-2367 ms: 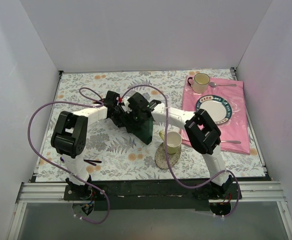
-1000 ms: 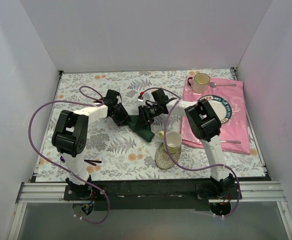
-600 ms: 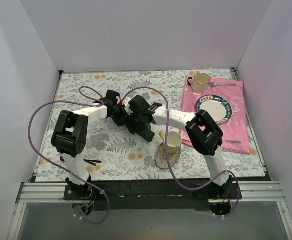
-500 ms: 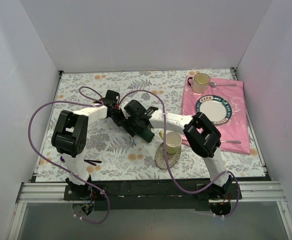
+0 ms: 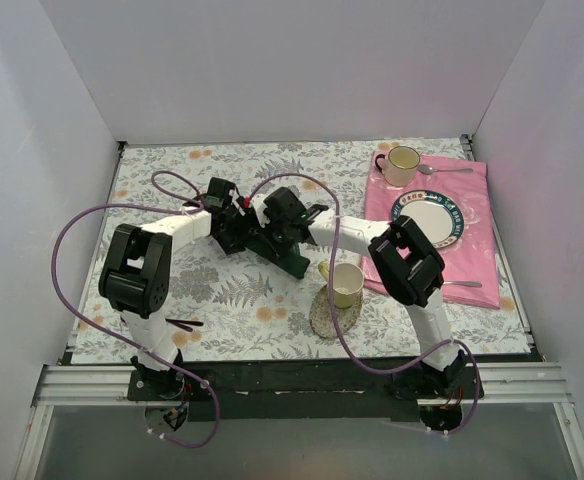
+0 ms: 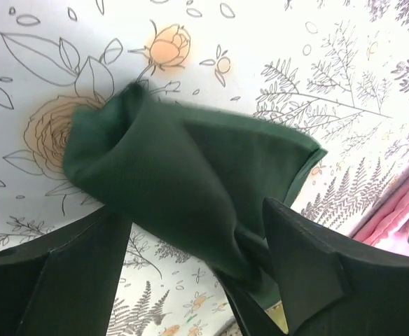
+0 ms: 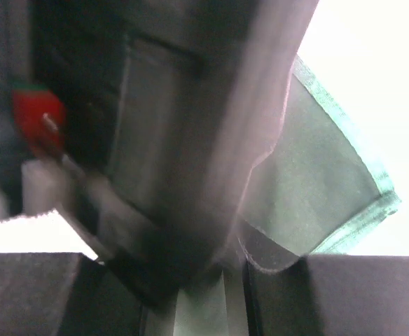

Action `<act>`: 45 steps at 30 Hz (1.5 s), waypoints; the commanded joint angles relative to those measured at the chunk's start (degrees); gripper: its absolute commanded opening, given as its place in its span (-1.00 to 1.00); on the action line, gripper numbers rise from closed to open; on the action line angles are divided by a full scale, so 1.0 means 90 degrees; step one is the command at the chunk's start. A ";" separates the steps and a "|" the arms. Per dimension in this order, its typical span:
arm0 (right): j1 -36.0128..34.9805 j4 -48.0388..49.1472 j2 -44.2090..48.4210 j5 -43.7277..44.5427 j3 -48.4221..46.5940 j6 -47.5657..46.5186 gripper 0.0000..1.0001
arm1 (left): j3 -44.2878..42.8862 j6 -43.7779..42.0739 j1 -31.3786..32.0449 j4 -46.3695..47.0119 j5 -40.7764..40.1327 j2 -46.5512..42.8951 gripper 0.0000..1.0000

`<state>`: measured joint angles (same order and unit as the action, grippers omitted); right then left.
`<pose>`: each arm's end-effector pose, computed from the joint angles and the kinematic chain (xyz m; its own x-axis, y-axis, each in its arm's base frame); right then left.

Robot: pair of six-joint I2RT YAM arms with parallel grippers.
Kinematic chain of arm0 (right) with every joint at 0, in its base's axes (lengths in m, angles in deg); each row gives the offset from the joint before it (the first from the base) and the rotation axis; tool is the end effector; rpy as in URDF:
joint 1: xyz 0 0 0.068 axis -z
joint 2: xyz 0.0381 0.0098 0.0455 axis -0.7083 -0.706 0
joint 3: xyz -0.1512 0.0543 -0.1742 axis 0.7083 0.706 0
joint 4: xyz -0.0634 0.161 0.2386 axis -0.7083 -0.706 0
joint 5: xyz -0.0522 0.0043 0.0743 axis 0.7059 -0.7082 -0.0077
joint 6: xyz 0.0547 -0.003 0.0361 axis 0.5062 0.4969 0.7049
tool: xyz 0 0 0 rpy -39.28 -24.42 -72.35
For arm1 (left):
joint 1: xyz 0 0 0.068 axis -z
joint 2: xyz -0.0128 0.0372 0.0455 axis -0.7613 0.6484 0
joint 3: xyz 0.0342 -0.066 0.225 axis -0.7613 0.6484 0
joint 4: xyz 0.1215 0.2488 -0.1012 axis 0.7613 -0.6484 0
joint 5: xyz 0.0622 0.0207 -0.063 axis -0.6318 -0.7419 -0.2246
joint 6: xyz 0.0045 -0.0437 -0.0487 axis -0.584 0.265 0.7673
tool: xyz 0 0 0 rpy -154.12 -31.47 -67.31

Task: Fold the napkin, place the utensils inside, and roll it up
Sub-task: Roll the napkin with the utensil

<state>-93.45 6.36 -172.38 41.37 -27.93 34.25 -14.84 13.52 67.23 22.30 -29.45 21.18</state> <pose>0.3243 0.3698 0.1096 -0.4703 -0.5818 -0.6636 -0.7920 0.6100 0.0265 0.3702 -0.1259 0.0939 -0.3900 -0.9132 0.1184 -0.8242 0.2889 -0.4870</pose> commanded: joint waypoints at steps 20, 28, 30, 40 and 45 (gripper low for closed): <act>0.1916 0.0880 -0.1062 -0.5896 0.0129 0.1945 -0.19 | 0.0100 -0.0217 0.0119 0.0203 0.0138 0.0360 0.07; 0.1449 -0.1082 -0.0078 -0.2569 -0.0517 0.0646 0.46 | 0.0324 -0.0267 0.0119 0.0164 0.0148 0.0165 -0.17; 0.1234 -0.1162 0.0158 -0.1391 -0.0498 0.0421 0.57 | 0.0344 -0.0286 0.0119 0.0164 0.0168 0.0126 -0.19; -0.0221 -0.0909 0.0453 0.1761 -0.0029 -0.0254 0.78 | 0.0081 -0.0374 0.0119 -0.0041 0.0334 0.0155 -0.24; -0.0349 -0.0812 0.0179 0.1888 -0.0020 -0.0264 0.62 | -0.0017 -0.0393 0.0109 -0.0099 0.0392 0.0204 -0.25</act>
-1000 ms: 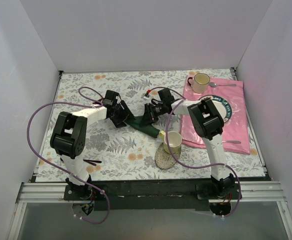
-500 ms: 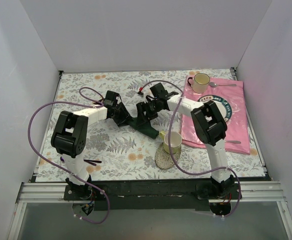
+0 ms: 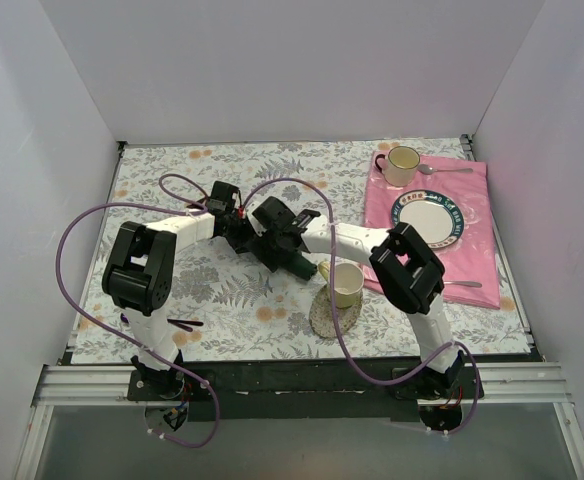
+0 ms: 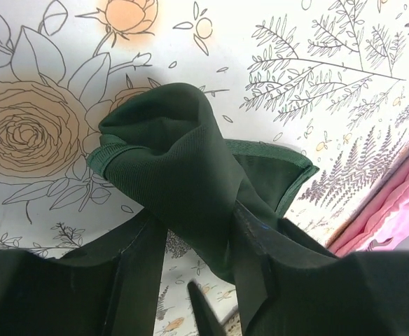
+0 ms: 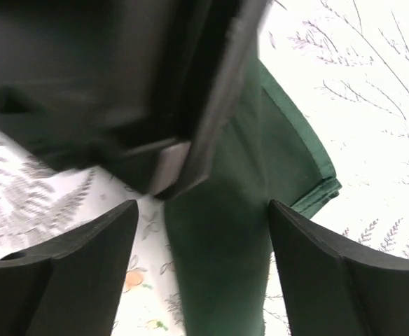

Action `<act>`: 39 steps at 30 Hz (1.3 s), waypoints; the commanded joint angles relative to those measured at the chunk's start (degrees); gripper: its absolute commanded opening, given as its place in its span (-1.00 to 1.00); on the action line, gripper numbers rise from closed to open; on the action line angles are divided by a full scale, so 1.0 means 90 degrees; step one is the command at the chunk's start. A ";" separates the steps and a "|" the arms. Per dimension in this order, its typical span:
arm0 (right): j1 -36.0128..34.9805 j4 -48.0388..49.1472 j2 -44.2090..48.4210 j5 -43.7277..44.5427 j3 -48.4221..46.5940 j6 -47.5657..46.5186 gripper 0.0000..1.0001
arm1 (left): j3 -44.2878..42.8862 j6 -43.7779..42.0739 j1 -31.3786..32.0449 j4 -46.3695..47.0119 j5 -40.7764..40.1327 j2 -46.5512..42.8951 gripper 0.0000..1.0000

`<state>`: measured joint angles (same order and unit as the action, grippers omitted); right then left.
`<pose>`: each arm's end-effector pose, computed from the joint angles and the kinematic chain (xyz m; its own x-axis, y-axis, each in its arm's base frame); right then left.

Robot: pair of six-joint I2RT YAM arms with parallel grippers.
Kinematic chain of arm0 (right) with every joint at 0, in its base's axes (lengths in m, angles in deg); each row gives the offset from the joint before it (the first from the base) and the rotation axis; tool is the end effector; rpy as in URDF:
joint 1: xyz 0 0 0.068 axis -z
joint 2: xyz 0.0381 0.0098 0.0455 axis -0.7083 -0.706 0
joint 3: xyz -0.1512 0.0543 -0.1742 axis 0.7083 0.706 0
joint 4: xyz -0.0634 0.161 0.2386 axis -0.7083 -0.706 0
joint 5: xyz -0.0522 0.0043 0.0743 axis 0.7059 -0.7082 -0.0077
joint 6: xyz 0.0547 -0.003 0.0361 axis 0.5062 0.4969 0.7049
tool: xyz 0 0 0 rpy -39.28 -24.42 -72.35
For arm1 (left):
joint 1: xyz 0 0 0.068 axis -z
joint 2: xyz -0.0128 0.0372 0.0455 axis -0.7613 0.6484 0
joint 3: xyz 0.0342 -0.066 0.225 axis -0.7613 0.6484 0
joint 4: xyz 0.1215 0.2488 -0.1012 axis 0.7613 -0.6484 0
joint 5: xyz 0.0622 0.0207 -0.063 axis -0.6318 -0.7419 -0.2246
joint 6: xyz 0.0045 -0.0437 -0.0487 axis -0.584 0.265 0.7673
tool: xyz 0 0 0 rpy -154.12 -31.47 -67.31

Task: Fold the napkin, place the utensils inside, and roll it up
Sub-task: Roll the napkin with the utensil

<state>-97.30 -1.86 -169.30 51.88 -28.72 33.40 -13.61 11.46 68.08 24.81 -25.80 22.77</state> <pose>0.2990 0.3756 0.1282 -0.4509 -0.6626 -0.5981 -0.7653 0.6318 -0.1231 0.3659 -0.1340 0.0800 -0.4570 -0.8756 0.1564 -0.8058 0.3331 -0.4897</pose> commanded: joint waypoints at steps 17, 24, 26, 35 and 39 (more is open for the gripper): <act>0.1522 0.0833 -0.0866 -0.4246 -0.0215 0.1197 -0.51 | -0.0202 -0.0116 0.0024 -0.0233 0.0221 -0.0257 0.50; 0.2197 0.2588 -0.1316 -0.6786 0.0497 0.2837 -0.52 | -0.0300 -0.0136 0.0073 -0.0184 0.0270 -0.0013 0.52; 0.2265 0.2894 -0.1375 -0.6964 0.0566 0.3189 -0.50 | -0.0368 -0.0155 0.0122 -0.0193 0.0289 0.0075 0.47; 0.2275 0.1958 -0.1424 -0.6652 0.0107 0.2546 -0.38 | -0.0456 -0.0204 0.0161 -0.0271 0.0084 0.0320 0.16; 0.2265 0.1938 -0.1443 -0.6779 0.0058 0.2536 -0.34 | -0.0544 -0.0224 0.0161 -0.0290 0.0045 0.0378 0.24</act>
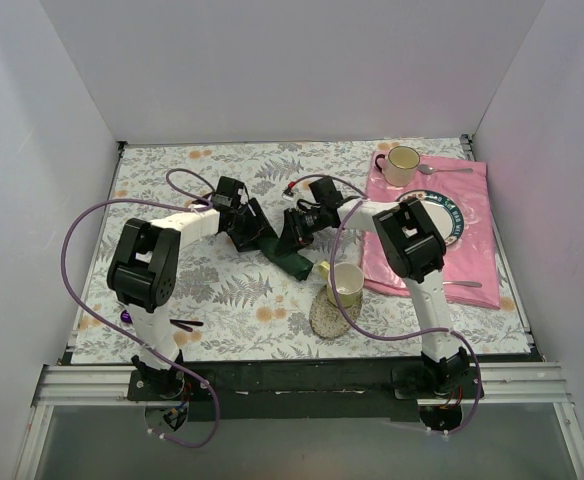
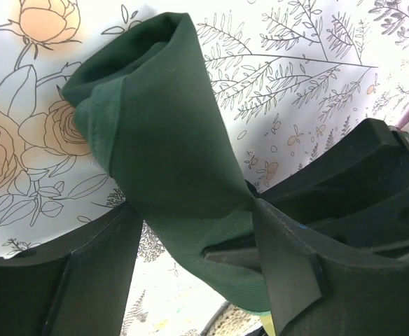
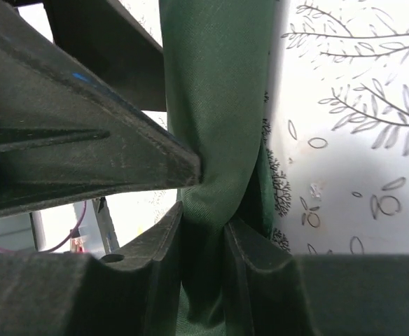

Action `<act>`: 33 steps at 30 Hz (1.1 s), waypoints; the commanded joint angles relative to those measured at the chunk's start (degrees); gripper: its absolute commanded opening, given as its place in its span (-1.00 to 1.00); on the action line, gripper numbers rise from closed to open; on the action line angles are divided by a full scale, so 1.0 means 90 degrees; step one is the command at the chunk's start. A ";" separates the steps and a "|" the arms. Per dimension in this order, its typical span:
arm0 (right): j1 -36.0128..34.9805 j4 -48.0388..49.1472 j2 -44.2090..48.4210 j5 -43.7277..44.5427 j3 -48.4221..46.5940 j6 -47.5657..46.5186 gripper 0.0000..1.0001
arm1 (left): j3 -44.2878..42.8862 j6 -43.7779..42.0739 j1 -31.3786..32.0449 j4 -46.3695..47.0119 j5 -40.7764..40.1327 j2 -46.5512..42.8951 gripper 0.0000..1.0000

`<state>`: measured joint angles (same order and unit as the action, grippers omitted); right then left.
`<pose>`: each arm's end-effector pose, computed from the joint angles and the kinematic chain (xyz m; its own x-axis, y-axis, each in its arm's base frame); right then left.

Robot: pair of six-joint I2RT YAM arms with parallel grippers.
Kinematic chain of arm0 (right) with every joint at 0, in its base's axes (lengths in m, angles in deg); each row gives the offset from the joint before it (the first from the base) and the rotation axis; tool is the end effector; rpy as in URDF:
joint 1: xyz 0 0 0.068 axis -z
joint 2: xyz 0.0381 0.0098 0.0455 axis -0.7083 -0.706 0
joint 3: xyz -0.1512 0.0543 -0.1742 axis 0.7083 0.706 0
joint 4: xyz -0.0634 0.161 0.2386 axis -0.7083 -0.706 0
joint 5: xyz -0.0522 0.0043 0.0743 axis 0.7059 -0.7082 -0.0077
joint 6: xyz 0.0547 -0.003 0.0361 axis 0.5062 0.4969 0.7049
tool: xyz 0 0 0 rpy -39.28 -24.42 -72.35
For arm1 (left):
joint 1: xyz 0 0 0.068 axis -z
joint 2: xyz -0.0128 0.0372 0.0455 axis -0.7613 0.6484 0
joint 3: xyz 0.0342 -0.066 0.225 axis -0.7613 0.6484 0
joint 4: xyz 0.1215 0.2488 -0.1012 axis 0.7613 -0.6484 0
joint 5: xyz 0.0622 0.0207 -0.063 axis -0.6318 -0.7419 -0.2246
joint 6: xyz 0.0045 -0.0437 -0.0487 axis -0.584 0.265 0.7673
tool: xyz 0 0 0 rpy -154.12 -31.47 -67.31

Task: Fold the napkin, place the utensils inside, and roll it up
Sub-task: Roll the napkin with the utensil

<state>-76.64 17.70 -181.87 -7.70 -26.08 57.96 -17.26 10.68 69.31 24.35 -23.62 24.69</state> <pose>0.3902 0.2878 0.0516 -0.8764 -0.2763 -0.3945 -0.4755 0.3660 0.8000 0.3751 -0.1482 0.0872 -0.5039 -0.8452 0.1780 -0.7804 0.3572 -0.5133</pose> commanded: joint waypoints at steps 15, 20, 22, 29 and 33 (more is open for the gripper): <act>-0.1092 -0.2540 0.1007 0.4642 -0.1036 -0.2194 0.72 | 0.0154 -0.0146 0.0045 -0.0152 -0.0296 0.0165 -0.20; -0.1640 -0.2726 0.0998 0.6477 -0.1046 -0.2615 0.80 | 0.0116 -0.0195 0.0035 -0.0191 -0.0325 0.0126 -0.20; -0.1836 -0.2736 0.0920 0.6802 -0.1027 -0.2762 0.80 | 0.0096 -0.0185 0.0035 -0.0191 -0.0315 0.0135 -0.21; -0.2061 -0.2697 0.0597 0.7751 -0.0930 -0.2830 0.58 | 0.0066 -0.0166 0.0035 -0.0201 -0.0247 0.0116 -0.14; -0.1954 -0.2404 0.0646 0.7303 -0.0783 -0.2752 0.16 | 0.0076 -0.0205 0.0035 -0.0250 -0.0363 -0.0089 0.15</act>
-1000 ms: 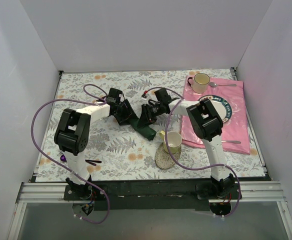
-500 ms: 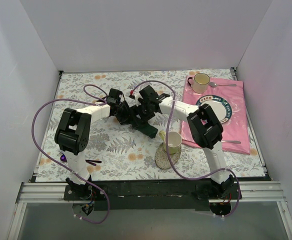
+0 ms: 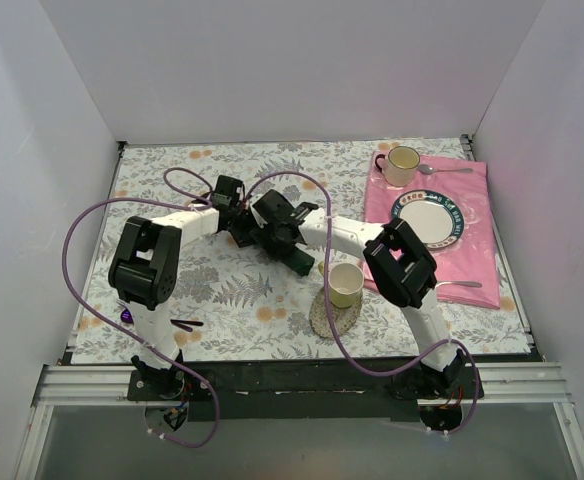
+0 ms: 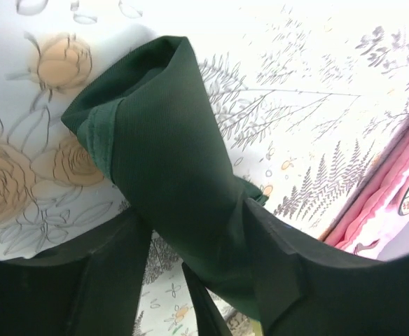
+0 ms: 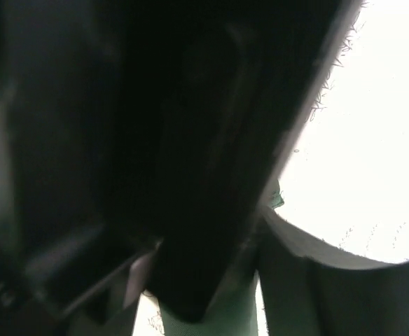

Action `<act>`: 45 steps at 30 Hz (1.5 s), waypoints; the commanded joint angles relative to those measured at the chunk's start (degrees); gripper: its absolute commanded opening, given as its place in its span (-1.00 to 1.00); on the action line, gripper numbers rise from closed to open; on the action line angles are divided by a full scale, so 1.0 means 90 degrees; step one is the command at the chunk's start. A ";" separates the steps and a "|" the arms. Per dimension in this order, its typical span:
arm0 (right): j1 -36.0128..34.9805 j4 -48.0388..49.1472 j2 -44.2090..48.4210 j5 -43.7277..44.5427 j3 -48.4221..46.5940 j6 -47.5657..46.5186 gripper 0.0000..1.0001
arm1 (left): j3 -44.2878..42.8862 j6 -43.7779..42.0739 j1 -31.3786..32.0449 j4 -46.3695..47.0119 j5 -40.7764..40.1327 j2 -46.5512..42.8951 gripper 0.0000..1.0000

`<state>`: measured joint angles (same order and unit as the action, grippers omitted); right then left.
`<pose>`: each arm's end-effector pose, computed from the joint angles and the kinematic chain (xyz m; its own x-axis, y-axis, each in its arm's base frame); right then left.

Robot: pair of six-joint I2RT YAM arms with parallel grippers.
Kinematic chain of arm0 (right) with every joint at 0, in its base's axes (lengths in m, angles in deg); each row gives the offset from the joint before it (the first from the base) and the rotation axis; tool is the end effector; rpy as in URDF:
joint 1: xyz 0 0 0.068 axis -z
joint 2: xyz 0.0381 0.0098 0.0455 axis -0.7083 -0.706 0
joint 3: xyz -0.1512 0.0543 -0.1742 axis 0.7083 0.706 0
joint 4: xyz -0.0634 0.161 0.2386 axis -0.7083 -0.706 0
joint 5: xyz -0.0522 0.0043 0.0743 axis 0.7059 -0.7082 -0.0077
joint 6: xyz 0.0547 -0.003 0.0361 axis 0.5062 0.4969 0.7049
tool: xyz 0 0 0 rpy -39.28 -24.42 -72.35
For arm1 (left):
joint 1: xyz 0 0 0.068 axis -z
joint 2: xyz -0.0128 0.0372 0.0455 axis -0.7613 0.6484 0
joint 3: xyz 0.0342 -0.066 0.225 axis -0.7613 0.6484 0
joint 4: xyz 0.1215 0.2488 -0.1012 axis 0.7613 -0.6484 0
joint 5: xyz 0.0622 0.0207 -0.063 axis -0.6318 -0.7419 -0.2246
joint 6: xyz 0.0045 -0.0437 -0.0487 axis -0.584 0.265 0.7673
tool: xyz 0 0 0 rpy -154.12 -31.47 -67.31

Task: Fold the napkin, place the utensils inside, and roll it up
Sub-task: Roll the napkin with the utensil

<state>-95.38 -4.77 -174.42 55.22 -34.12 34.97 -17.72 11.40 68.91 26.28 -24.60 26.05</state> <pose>0.3218 0.3733 0.1159 -0.5107 -0.6499 -0.5629 -0.7062 0.6905 -0.1565 0.3811 -0.1465 0.0825 -0.4846 -0.8587 0.1669 -0.7807 0.3384 -0.5254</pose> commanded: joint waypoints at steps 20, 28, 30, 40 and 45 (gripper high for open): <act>0.1924 0.1430 -0.0845 -0.5811 0.0551 0.1287 -0.22 | 0.0030 -0.0187 0.0069 -0.0591 -0.0157 -0.0387 0.44; 0.1993 0.1792 -0.0924 -0.6165 0.0687 0.1599 -0.23 | -0.0048 -0.0041 0.0079 -0.0444 -0.0156 0.0053 0.32; 0.1993 0.1782 -0.0904 -0.6155 0.0687 0.1580 -0.23 | -0.0048 -0.0002 0.0079 -0.0395 -0.0225 0.0073 0.29; 0.1944 0.1256 -0.0807 -0.5775 0.0453 0.1239 -0.07 | -0.0029 0.0008 0.0079 -0.0258 -0.0469 0.0414 -0.25; 0.1779 0.0642 -0.0553 -0.4839 0.0307 0.0887 0.18 | 0.0000 0.0008 0.0079 -0.0278 -0.0518 0.0347 -0.41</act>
<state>-77.74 9.38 -180.41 -0.55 -30.40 48.30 -18.62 12.38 69.31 26.56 -25.54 27.54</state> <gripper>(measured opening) 0.540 0.321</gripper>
